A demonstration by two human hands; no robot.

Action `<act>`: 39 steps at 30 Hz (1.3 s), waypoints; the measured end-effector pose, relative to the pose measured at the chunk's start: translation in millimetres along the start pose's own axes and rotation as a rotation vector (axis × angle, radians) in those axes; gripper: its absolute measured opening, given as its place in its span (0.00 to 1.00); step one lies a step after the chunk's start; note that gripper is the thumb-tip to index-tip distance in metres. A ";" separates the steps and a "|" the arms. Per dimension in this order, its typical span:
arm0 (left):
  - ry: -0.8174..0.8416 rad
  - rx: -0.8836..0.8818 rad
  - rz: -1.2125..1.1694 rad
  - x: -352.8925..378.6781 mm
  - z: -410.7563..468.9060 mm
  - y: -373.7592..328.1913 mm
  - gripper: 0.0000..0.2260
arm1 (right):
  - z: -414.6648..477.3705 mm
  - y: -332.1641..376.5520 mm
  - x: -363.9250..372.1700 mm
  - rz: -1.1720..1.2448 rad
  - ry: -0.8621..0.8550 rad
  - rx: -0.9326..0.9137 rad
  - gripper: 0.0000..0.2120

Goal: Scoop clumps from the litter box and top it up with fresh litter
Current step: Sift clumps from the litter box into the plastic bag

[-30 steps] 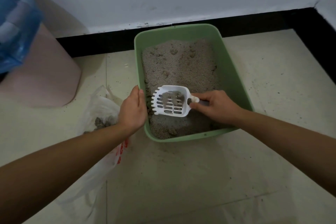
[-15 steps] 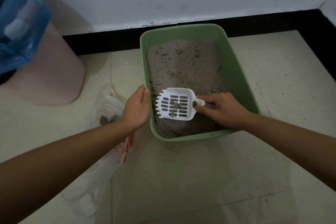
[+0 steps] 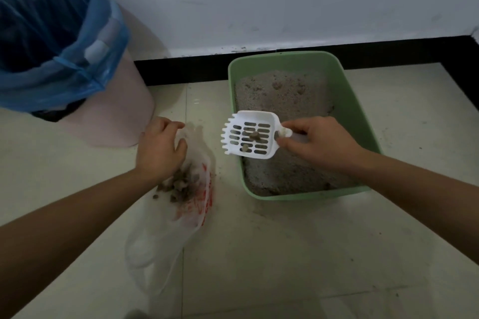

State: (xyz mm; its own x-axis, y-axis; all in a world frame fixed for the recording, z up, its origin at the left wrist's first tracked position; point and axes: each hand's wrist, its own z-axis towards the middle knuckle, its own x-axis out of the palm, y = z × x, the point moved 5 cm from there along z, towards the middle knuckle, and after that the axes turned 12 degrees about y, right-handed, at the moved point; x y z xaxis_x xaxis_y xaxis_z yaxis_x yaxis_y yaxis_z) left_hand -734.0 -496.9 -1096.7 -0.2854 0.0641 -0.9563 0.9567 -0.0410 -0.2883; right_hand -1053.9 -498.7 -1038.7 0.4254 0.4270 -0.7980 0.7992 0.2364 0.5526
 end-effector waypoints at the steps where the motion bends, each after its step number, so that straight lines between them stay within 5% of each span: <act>1: 0.027 -0.027 0.050 -0.6 -2.5 9.4 0.19 | 5.3 15.4 -1.4 -0.080 -0.003 -0.010 0.18; 5: 0.261 -0.230 -0.033 5.5 -12.5 40.2 0.29 | 25.2 87.6 21.2 -0.362 0.126 -0.055 0.14; 9: 0.168 -0.268 -0.164 -0.1 -13.6 47.4 0.16 | 29.4 147.0 66.2 -0.801 0.172 -0.312 0.08; 14: 0.174 -0.276 -0.208 1.4 -10.1 48.5 0.13 | 30.1 164.2 84.7 -1.047 0.177 -0.459 0.09; 28: 0.087 -0.217 -0.104 5.4 -1.9 13.7 0.20 | 27.2 43.8 -13.7 -0.112 -0.088 -0.047 0.19; 32: 0.034 -0.110 -0.236 6.5 1.2 -23.6 0.15 | 5.4 -4.3 -31.5 -0.082 -0.136 0.044 0.21; 39: 0.234 -0.067 -0.443 39.0 3.6 -87.2 0.18 | -31.9 -70.5 -34.0 -0.273 -0.035 0.087 0.22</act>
State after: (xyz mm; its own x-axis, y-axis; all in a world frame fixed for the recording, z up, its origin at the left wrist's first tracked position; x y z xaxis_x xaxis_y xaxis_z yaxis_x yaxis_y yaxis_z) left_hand -828.8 -494.4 -1109.0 -0.6515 0.2829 -0.7039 0.7504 0.1041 -0.6527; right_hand -1138.2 -502.0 -1042.8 0.2027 0.3266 -0.9231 0.9191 0.2618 0.2945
